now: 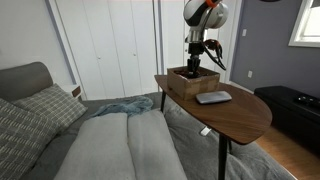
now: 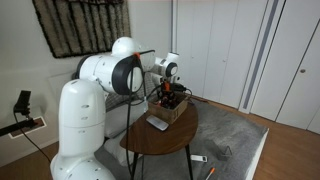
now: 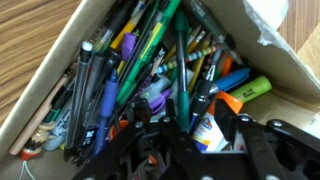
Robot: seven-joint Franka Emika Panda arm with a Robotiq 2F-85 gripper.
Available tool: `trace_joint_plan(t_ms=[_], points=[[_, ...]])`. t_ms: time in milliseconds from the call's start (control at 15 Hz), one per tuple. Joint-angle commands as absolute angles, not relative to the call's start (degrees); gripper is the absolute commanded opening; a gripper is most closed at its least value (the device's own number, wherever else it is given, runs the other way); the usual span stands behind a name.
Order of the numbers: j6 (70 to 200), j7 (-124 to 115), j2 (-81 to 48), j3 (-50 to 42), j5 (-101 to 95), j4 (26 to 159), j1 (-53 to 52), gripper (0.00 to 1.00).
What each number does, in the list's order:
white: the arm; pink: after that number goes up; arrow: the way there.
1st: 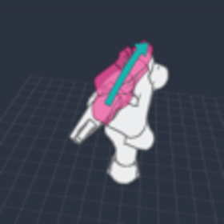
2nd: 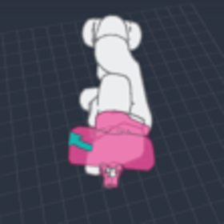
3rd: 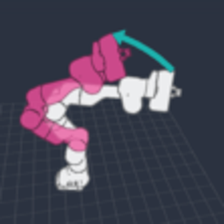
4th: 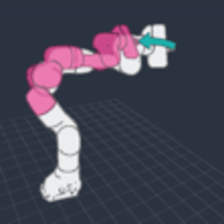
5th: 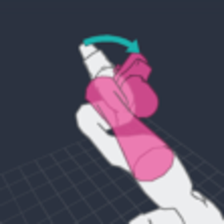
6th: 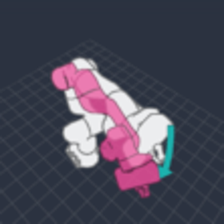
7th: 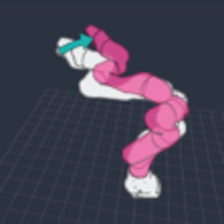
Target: Remove the pen from the box and put it on the table next to the box
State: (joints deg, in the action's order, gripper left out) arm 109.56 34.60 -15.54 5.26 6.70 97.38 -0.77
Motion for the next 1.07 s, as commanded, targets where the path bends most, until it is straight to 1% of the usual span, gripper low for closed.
trace_joint_plan(t_ms=[0,67,200,267,333,400,467,533,667,1000], points=[[109.0,32.8,-18.4,5.5,7.3,93.8,-0.4,0.42],[108.9,32.3,-18.8,5.5,7.1,93.2,-0.4,0.39],[108.7,31.8,-19.6,5.6,6.7,92.3,-0.5,0.26],[108.6,31.6,-19.9,5.7,6.6,92.1,-0.6,0.09],[108.6,31.5,-20.1,5.7,6.5,91.8,-0.6,0.02],[108.6,31.4,-20.2,5.8,6.4,91.6,-0.6,0.00],[108.6,31.4,-20.4,5.8,6.2,91.4,-0.7,0.00],[108.6,31.3,-20.5,5.8,6.2,91.3,-0.8,0.03],[108.6,31.4,-18.3,6.0,6.6,93.0,-0.7,0.03],[109.8,32.3,-2.8,5.6,6.2,105.9,-0.4,0.03]])
